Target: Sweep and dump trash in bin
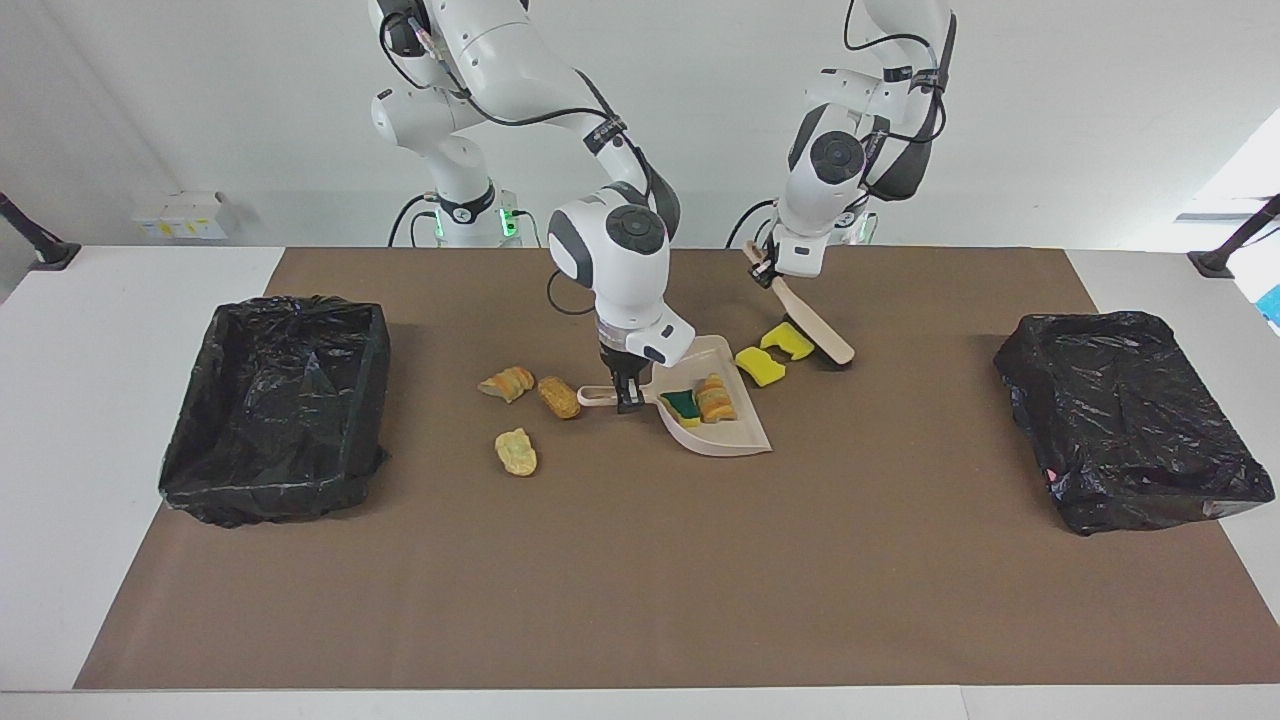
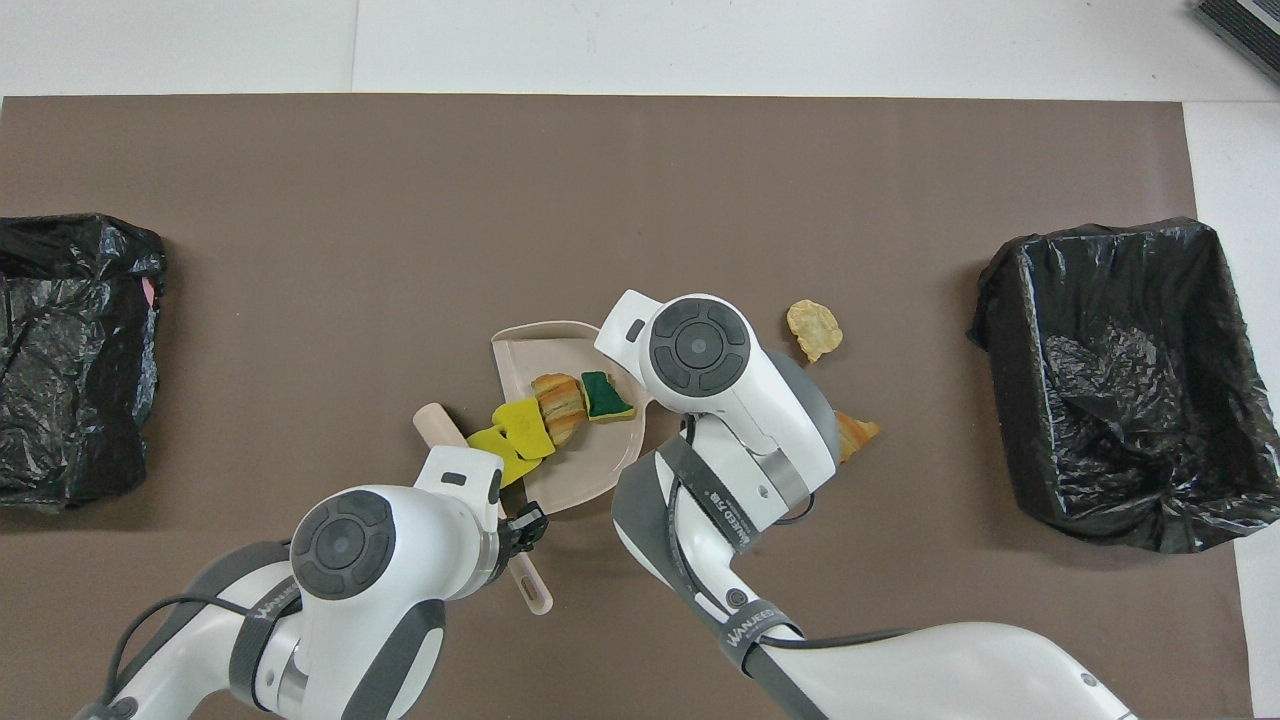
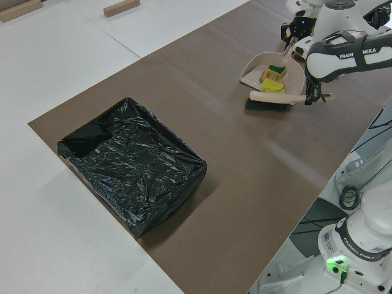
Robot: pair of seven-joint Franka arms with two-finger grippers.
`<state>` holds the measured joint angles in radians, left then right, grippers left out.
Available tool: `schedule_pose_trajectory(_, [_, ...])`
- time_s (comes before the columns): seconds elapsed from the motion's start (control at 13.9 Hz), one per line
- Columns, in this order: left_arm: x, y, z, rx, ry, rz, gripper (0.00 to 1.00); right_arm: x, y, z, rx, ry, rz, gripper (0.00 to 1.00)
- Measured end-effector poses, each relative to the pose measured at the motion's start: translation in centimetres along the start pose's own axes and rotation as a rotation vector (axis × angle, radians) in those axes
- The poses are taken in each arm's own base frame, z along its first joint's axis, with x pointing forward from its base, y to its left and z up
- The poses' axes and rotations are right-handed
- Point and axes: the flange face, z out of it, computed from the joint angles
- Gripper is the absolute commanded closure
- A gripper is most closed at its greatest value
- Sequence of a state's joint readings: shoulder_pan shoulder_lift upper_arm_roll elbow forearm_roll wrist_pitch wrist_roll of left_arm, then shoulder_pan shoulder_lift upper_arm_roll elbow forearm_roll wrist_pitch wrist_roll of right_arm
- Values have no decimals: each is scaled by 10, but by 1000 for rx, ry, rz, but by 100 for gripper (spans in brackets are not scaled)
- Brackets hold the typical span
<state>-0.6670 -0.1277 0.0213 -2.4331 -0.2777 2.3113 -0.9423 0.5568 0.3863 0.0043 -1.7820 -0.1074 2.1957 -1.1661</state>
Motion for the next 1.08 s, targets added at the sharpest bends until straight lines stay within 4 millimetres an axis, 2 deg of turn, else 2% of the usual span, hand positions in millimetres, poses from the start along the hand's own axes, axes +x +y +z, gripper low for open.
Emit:
schedule_pose_trajectory(0.14, [6, 31, -8, -28, 14, 81, 100, 0, 0, 0, -1, 0, 0, 100])
schedule_pose_trajectory(0.29, [10, 40, -7, -14, 3, 138, 100, -1, 0, 1, -1, 0, 1, 100])
schedule_pose_trajectory(0.57, [4, 24, -1, 111, -113, 221, 100, -2, 0, 3, -5, 6, 6, 100])
schedule_pose_trajectory(0.93, [0, 3, -9, 238, -179, 264, 100, -13, 6, 3, -14, 41, 52, 100])
schedule_pose_trajectory(1.08, [-5, -2, -21, 256, -181, 277, 100, -19, 8, 3, -17, 58, 75, 100])
